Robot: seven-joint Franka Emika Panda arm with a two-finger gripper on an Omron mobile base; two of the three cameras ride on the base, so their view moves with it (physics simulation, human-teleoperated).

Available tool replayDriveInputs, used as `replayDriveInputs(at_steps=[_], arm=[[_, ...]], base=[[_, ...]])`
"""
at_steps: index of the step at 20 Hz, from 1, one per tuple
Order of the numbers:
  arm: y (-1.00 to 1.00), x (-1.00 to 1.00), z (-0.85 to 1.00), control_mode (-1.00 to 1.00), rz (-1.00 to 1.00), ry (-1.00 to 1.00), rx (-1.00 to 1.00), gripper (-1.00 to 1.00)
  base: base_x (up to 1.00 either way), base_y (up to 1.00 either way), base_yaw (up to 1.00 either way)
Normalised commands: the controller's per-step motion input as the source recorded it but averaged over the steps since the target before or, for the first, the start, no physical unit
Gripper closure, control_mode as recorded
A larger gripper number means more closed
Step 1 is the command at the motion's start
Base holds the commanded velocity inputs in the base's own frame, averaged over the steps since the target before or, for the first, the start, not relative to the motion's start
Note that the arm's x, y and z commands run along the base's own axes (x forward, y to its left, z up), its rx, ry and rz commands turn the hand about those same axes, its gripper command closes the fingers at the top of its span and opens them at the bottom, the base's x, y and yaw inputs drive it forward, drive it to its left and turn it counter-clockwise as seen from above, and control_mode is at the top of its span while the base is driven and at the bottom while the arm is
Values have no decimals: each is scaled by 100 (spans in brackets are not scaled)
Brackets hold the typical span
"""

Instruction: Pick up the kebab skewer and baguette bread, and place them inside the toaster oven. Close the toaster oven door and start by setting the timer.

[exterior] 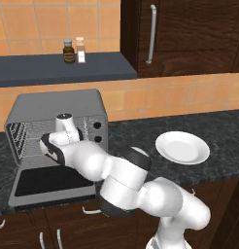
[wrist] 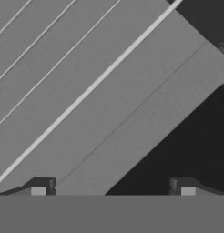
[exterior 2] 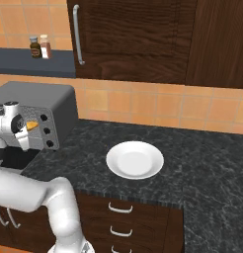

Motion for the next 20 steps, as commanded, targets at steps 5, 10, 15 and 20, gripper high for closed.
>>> replayDriveInputs(at_steps=[5,10,15,20], arm=[[6,-40,-1,-100,-1,1,0,-100],[1,-86,7,-100,2,4,3,-100],[13,-95,6,-100,12,6,2,-100],[17,-96,1,-100,34,5,0,-100]], base=[[0,0,0],[0,0,0],[0,0,0],[0,0,0]])
